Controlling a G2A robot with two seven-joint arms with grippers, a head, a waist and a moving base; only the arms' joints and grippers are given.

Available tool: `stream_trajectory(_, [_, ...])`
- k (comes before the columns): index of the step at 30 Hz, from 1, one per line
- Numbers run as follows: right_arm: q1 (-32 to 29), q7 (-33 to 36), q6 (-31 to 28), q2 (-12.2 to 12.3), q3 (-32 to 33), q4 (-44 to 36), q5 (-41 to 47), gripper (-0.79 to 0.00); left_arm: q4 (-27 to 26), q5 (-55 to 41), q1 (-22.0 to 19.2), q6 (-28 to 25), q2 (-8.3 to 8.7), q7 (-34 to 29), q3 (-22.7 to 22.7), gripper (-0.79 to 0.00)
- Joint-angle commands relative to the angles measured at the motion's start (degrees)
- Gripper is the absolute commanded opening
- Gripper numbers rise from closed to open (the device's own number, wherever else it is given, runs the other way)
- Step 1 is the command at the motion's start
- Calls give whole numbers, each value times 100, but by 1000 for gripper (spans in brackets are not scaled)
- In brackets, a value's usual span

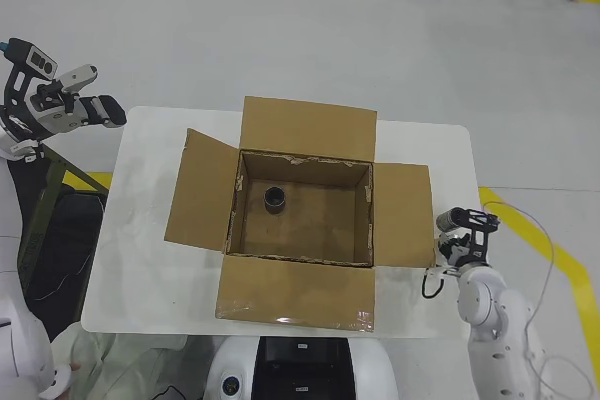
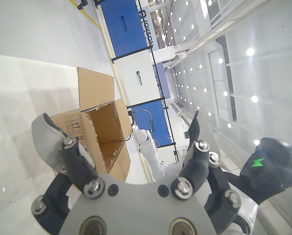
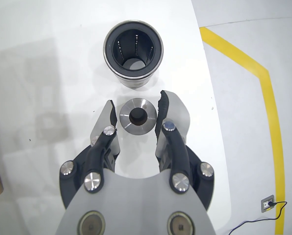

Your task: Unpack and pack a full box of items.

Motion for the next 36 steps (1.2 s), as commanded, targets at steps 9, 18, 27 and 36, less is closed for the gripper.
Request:
stream_trajectory(9, [-110, -57, 108, 21, -5, -194, -129, -705, 0, 0, 0, 0, 0, 0, 0, 0])
stream_trajectory(18, [-546, -135, 102, 41, 132, -913, -67, -785, 0, 0, 0, 0, 0, 0, 0, 0])
stream_trajectory(27, [-1121, -251, 14, 53, 199, -1936, -5, -785, 0, 0, 0, 0, 0, 0, 0, 0])
stream_trajectory(36, [-1610, -769, 39, 47, 103, -2818, -137, -785, 0, 0, 0, 0, 0, 0, 0, 0])
